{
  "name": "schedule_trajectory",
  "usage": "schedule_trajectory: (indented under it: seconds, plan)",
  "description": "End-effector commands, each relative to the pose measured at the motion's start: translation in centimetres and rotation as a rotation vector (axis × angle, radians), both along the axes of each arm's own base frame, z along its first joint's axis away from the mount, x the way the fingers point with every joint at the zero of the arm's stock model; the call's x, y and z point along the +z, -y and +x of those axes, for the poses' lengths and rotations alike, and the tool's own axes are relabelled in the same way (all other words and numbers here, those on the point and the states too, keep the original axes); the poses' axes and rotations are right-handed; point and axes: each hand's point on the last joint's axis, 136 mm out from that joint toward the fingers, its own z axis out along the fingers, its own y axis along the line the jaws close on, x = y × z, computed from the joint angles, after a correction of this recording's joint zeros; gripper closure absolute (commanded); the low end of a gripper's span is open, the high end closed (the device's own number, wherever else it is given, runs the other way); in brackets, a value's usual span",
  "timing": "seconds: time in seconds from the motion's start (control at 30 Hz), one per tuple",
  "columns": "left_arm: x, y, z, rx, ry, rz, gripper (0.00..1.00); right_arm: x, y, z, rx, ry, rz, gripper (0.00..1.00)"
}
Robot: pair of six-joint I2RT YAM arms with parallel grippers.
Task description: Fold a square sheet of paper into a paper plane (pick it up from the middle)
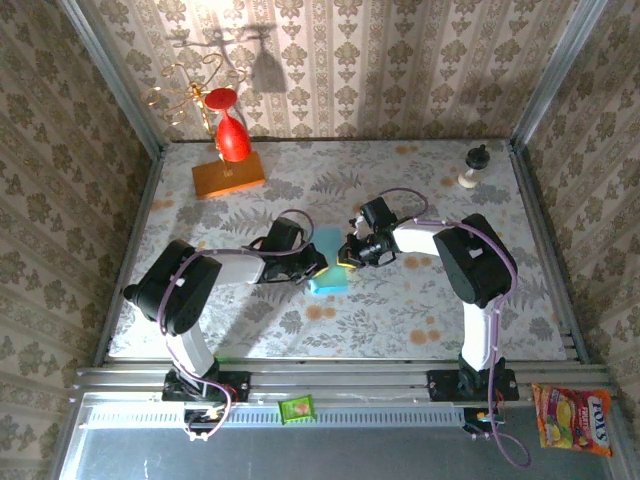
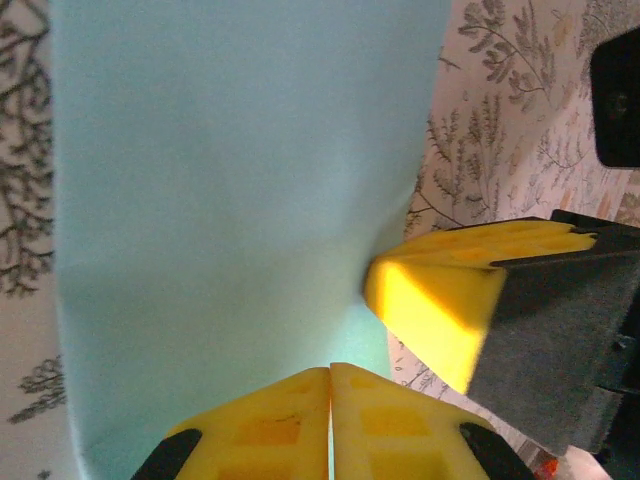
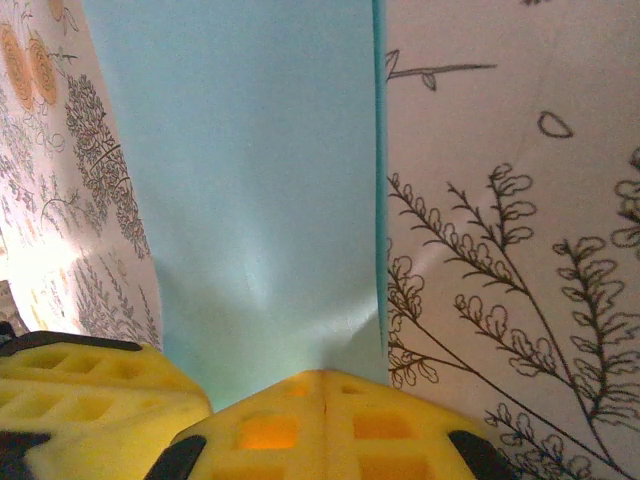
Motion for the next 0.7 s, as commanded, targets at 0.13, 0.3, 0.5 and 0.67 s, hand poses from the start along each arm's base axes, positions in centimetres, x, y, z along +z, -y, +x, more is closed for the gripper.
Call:
schedule_trajectory:
  seconds: [0.13,0.3,0.5,0.67]
  plan:
    - [-2.2,-3.6,-0.6,0.098,-0.054,0.043,0.9,-10.3,9.6,-7.2,-0.069,-0.301,-0.448,0.94]
    - [-1.7,-7.3,-0.7,0.161,-0.044,0.094,0.9,-10.3,9.6,-7.2,-0.073,-0.299,-0.446,0.94]
    - [2.5,-5.9,0.5,0.118,0.056,0.052,0.9,-10.5,9.6,-7.3,-0.079,-0.307,-0.44,0.94]
    - [3.2,-1.8,0.3,0.07,0.064,0.012,0.9,-10.5,9.5,-7.2,-0.083,-0.304,-0.436,0.94]
